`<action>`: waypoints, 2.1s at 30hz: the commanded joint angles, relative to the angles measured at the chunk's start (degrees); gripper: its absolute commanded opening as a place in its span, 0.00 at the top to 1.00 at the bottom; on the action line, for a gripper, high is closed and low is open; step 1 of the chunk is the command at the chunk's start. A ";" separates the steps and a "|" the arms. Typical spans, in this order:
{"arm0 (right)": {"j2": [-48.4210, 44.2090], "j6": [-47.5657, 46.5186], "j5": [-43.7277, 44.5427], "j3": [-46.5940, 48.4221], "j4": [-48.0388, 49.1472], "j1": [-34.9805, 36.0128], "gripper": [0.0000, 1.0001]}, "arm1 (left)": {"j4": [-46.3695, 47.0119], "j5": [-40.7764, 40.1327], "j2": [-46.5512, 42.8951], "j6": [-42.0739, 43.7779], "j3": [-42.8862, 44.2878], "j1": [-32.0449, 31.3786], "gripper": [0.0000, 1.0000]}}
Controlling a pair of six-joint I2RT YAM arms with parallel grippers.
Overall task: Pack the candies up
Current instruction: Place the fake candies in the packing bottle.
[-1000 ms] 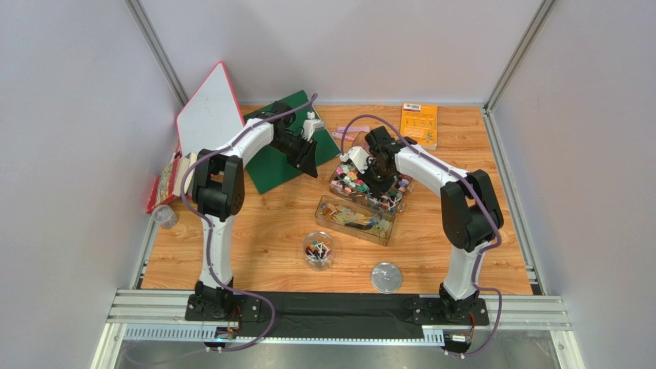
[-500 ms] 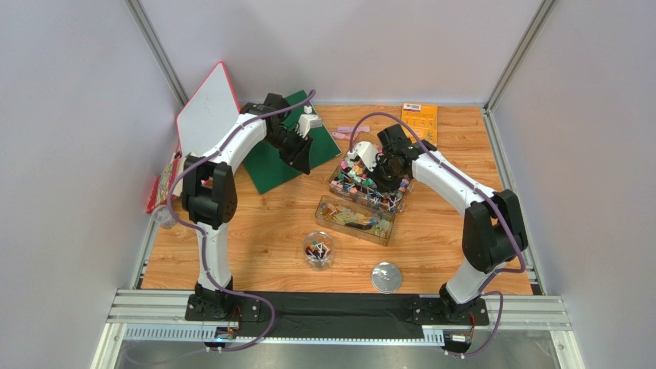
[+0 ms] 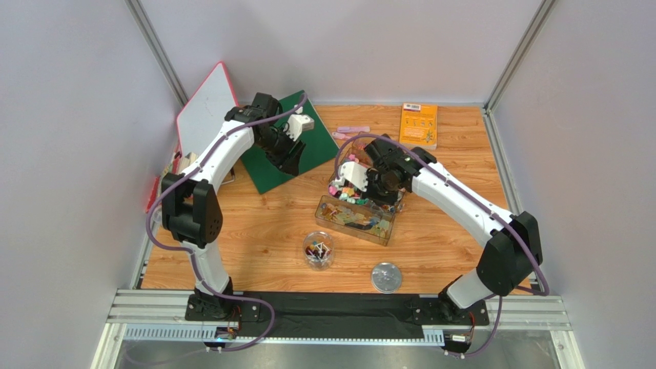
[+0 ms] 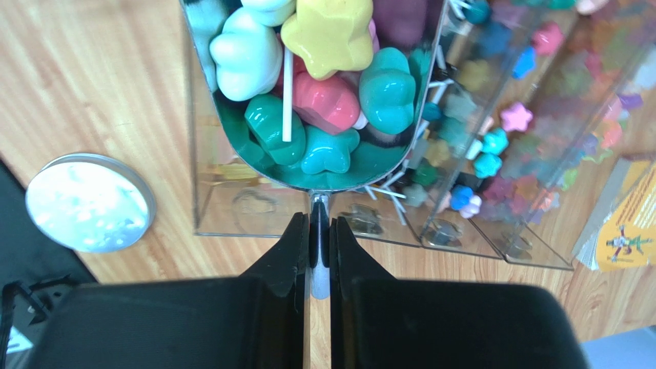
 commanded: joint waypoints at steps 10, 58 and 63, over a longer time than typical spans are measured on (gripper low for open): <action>0.21 -2.53 7.06 3.66 -9.04 12.87 1.00 | 5.35 -10.21 -4.42 -4.89 -5.15 0.12 0.00; 9.35 -6.67 35.54 13.33 -22.49 29.31 1.00 | 9.66 -13.83 -6.52 -11.66 -4.62 0.12 0.00; 9.88 -5.96 37.21 13.77 -23.81 30.89 1.00 | 9.74 -13.74 -6.96 -11.75 -4.97 0.12 0.00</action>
